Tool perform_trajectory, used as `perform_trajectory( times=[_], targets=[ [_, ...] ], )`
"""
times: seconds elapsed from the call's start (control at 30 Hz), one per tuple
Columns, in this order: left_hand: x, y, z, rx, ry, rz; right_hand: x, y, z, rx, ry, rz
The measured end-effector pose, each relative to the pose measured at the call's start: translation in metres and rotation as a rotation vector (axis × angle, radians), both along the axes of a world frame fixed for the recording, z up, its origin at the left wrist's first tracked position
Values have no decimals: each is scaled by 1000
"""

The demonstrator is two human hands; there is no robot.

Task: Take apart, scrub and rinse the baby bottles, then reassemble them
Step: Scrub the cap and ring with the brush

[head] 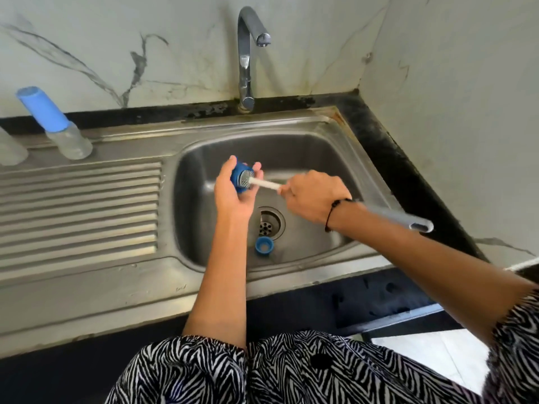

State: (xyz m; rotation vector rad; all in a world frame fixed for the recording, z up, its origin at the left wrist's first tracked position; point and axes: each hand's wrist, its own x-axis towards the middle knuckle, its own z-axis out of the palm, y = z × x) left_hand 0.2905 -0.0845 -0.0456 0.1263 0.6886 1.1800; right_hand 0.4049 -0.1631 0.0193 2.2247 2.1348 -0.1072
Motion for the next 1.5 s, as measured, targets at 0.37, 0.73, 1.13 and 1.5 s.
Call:
perform_trajectory(
  times=[0.37,0.73,1.13,1.5],
  targets=[
    [-6,1,-8,-173,-2,104,-6,13,-20,-85,-99,35],
    [-5,9,-8,-110,159,105,-9,6,-20,-128,-43,16],
    [-21,17,-20,-55,111,154,-29,10,-32,-161,96,-7],
    [-24,25,-27,-84,45,79,-22,26,-32,-93,106,14]
  ],
)
